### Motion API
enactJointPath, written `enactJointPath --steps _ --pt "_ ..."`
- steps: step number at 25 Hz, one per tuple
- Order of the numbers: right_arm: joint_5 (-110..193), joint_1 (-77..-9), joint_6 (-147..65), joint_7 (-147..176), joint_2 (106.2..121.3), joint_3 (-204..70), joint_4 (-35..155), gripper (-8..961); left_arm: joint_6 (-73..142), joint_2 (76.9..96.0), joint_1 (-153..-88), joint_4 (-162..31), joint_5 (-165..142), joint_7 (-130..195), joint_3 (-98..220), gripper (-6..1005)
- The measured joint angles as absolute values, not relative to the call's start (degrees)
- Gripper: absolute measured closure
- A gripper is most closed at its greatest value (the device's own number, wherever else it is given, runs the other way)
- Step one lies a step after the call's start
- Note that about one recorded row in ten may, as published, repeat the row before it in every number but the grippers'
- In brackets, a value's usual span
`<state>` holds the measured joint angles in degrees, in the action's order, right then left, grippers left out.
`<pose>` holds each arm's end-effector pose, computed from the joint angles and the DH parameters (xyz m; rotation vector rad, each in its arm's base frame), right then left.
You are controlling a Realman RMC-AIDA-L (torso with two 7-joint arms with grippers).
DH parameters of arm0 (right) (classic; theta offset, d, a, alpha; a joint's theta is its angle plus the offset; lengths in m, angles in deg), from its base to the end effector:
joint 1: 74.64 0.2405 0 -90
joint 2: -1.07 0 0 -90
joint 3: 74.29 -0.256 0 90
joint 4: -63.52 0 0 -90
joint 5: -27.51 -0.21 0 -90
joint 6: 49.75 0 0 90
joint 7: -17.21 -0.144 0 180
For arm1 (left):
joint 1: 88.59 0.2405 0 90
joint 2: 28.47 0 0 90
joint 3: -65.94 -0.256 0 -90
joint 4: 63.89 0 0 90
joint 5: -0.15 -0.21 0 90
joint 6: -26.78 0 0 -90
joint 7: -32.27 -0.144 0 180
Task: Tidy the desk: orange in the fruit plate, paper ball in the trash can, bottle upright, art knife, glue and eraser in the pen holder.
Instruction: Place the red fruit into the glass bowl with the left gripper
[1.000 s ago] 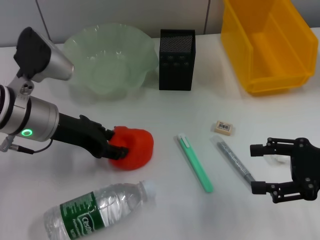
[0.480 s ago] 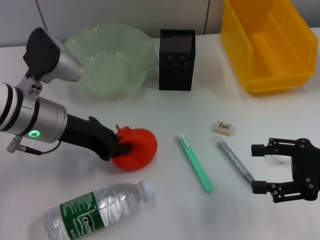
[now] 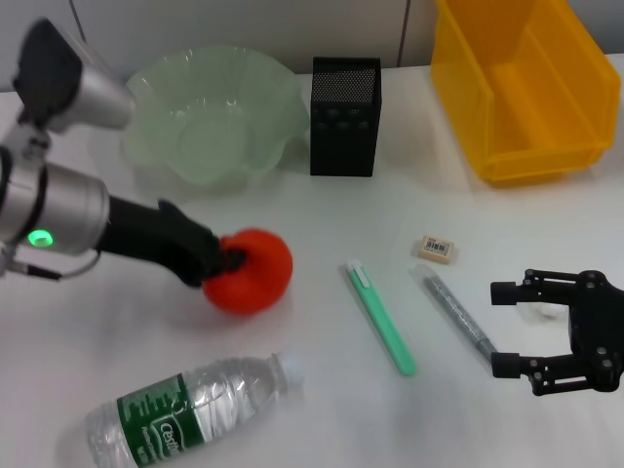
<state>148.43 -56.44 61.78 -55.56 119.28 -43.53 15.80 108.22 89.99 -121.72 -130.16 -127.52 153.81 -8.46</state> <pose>0.3040 0.2416 0.0466 -2.8192 0.5425 0.7456 -0.1817 0.3582 -0.0175 -2.8690 -0.6670 0.0554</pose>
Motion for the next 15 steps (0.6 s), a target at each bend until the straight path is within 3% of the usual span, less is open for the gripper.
enactJointPath --steps 5,15 --pt "148.40 -56.38 62.04 -55.55 119.32 -43.52 15.80 107 110.56 89.88 -121.44 -137.15 -127.41 155.61 -5.09 929" --pt "148.38 -55.57 62.34 -54.40 119.86 -42.98 15.98 106 101.08 90.27 -129.42 -131.93 -127.30 156.31 -3.23 942"
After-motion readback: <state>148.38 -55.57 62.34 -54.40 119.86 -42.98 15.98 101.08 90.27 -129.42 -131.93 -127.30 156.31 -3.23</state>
